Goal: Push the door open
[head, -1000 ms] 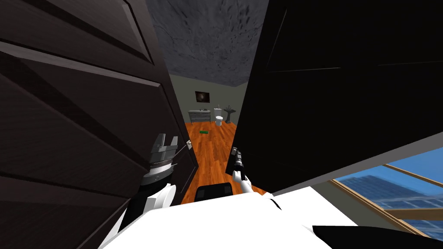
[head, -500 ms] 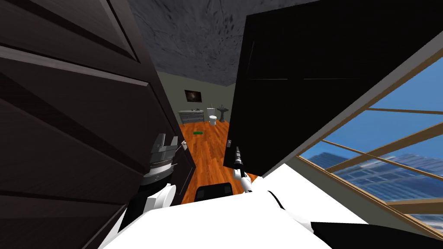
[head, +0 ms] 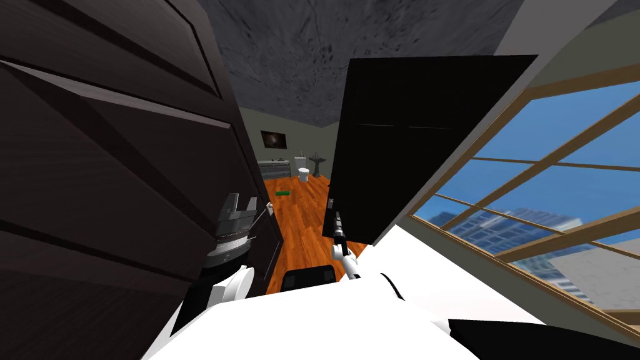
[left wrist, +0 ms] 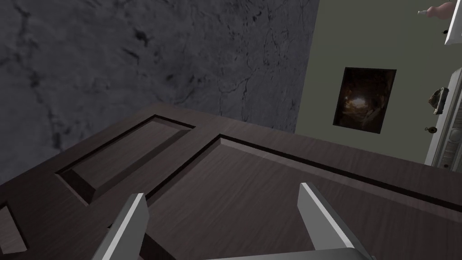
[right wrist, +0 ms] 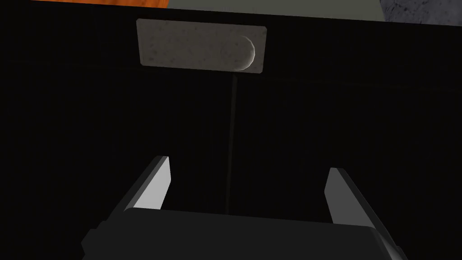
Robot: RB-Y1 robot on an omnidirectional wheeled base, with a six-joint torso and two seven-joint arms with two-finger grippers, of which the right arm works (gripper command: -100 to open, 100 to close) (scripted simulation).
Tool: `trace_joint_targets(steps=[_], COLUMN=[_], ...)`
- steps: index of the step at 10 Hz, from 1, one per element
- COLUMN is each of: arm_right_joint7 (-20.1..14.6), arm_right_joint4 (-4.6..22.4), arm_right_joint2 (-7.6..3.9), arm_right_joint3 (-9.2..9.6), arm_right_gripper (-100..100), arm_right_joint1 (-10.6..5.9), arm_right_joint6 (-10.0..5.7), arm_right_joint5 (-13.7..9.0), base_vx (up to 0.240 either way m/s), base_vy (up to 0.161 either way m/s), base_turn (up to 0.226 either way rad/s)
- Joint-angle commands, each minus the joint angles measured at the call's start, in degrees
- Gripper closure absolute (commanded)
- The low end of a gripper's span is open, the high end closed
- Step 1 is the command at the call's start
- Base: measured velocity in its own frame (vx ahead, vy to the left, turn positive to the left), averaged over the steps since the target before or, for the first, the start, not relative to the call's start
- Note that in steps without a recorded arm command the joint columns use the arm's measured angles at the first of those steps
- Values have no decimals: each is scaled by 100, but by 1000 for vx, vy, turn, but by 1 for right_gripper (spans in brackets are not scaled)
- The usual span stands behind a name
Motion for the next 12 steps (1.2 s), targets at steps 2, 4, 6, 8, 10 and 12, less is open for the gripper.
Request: trace_joint_targets(steps=[2, 4, 6, 8, 10, 12], arm_right_joint7=[38, 66, 95, 123, 155, 163], arm_right_joint4=[11, 20, 28, 37, 46, 1], arm_right_joint2=[-224, -280, -268, -186, 13, 49], arm_right_joint3=[-17, -28, -41, -53, -67, -75], arm_right_gripper=[-100, -100, -100, -100, -100, -100], arm_right_joint1=[20, 34, 49, 63, 80, 138], arm_right_joint6=[-60, -103, -148, -192, -243, -238], arm_right_joint5=[-7, -12, -17, -22, -28, -30], base_vx=[165, 191, 211, 207, 197, 143], base_vy=[-27, -68, -40, -13, 17, 0], base_turn=[13, 16, 24, 20, 24, -12])
